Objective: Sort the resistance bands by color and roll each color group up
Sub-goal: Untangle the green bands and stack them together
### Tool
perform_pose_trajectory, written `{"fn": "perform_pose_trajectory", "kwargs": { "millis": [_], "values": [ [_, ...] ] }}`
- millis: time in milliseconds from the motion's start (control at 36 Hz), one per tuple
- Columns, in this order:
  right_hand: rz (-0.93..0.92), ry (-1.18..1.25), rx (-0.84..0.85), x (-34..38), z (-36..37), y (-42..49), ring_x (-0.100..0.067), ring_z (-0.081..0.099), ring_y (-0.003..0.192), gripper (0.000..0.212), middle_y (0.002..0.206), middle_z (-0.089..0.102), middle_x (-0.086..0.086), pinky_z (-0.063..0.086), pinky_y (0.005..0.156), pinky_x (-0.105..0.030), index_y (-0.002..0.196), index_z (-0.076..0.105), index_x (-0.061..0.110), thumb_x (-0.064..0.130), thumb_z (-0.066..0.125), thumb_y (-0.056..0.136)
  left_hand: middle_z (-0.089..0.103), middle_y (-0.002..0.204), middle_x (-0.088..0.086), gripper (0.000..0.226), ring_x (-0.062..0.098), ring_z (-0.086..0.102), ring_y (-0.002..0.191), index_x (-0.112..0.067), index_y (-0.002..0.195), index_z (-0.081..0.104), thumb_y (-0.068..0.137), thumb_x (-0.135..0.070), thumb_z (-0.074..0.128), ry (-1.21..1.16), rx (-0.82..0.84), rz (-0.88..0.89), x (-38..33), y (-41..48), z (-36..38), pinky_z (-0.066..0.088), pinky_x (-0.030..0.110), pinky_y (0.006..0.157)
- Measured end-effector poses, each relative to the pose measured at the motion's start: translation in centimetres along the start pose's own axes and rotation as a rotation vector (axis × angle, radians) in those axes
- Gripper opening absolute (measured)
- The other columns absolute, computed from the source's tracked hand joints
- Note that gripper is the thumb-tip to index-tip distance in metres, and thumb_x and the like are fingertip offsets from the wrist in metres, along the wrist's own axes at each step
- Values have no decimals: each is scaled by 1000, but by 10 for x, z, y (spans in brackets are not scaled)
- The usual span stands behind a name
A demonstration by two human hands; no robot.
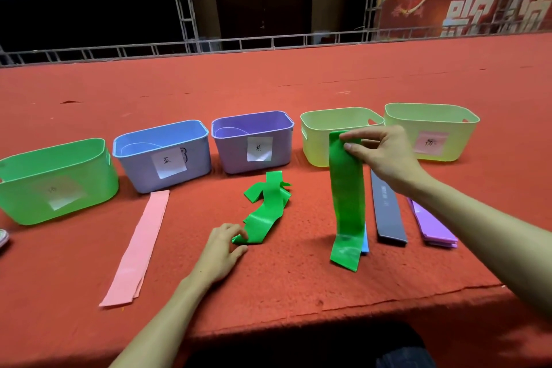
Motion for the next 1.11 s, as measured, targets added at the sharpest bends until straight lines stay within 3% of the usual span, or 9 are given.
{"fn": "perform_pose_trajectory", "kwargs": {
  "millis": [194,250,333,500,611,806,889,1000,1111],
  "values": [
    [-42,-25,118,13,8,-2,-1,66,72,32,86,72,-3,57,71,-18,89,72,25,-6,67,82,65,88,0,16,25,58,83,-14,88,66,79,-1,69,20,-113,45,-14,6,-11,38,30,77],
    [-74,-49,172,19,11,-4,5,65,69,34,82,72,-1,56,70,-16,87,71,26,-7,67,82,65,84,-6,17,16,60,79,-15,87,66,78,-1,66,-31,-173,67,-24,10,-21,45,32,78],
    [-150,-131,224,27,12,-7,7,65,71,36,74,70,22,56,72,-18,86,71,30,-5,68,81,64,80,-12,23,-6,58,72,-16,89,64,80,6,66,-209,-202,19,-46,19,-41,44,14,72],
    [-227,-140,224,41,14,-12,-4,67,77,28,83,71,11,56,77,-27,90,73,23,-4,69,81,67,78,6,18,4,61,70,-8,82,68,89,7,59,-722,-130,-156,-95,32,-73,51,16,65],
    [-241,-128,226,48,11,-14,-5,69,78,35,77,70,26,58,76,-24,86,73,33,-2,70,82,66,88,15,31,17,62,76,-2,91,68,92,15,41,-1044,-18,-262,-127,40,-90,53,22,71],
    [-210,-15,182,57,0,-11,7,65,70,32,72,69,27,49,63,-10,95,72,23,-6,68,82,71,114,2,48,20,66,109,-24,108,68,78,14,64,-772,-2,-28,-151,59,-110,51,38,96],
    [-219,26,137,59,-7,-8,6,66,72,35,73,71,23,53,70,-13,92,73,22,-11,67,80,69,116,6,50,11,67,103,-17,115,64,79,18,62,-738,-6,11,-167,65,-116,54,34,92],
    [-239,80,102,63,-13,-3,2,68,75,39,74,72,19,53,74,-15,82,73,24,-14,67,77,69,102,0,37,-11,65,79,-10,109,68,78,9,71,-580,-122,83,-186,75,-124,51,9,68],
    [-264,116,107,69,-12,1,-2,69,77,36,78,74,15,53,75,-16,81,73,22,-14,68,76,74,93,-2,16,4,69,82,-15,94,74,80,-9,76,-449,-227,116,-193,89,-129,55,19,80]
  ]
}}
Point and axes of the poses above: each hand's wrist, its own y-axis towards the middle knuckle, its own z-axis out of the palm, x = y × z, the point moved 3 cm from there along y, towards the middle knuckle
